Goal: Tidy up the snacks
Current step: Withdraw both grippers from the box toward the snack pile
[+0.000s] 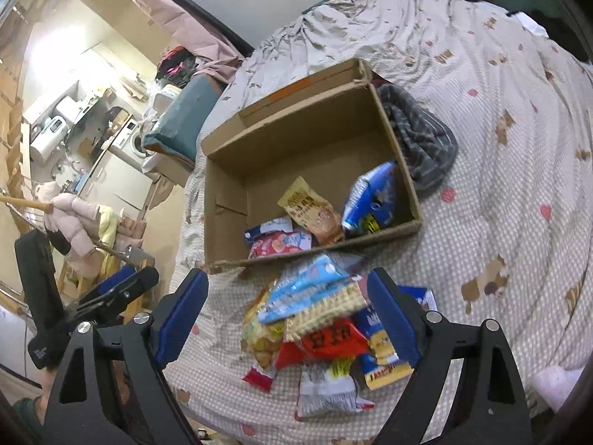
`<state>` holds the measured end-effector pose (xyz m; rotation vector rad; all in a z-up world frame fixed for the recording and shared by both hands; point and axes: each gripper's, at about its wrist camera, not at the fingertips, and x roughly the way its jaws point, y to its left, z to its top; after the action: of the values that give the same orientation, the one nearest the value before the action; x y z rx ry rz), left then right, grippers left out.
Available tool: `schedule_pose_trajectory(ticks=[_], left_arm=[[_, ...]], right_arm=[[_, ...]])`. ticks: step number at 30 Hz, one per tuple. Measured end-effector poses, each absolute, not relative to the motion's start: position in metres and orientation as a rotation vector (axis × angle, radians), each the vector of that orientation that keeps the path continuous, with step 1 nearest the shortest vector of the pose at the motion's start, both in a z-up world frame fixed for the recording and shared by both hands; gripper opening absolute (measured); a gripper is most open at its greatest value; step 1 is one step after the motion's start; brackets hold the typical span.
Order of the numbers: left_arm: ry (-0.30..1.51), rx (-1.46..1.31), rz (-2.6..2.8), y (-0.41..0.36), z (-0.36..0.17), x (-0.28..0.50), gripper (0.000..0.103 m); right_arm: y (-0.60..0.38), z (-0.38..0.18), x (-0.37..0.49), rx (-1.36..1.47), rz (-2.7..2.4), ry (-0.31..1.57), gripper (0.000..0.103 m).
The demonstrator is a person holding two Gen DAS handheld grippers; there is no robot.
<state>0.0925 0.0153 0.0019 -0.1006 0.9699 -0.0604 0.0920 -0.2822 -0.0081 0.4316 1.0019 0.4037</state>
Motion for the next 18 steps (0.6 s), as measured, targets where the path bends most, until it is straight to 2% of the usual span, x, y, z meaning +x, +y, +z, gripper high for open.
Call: schedule_pose_trajectory(ticks=[13,18], left_arm=[[1.062,-0.145,0.002,0.032,-0.040,0.096,0.098],[1.223,-0.185,-0.021,0.035,-0.076,0.096,0.096]], right_arm=[[-0.294,-0.041,0.086,0.476,0.354,1.067,0.090],[-0.297,-0.046,0.086,0.501,0.347,1.077,0.090]])
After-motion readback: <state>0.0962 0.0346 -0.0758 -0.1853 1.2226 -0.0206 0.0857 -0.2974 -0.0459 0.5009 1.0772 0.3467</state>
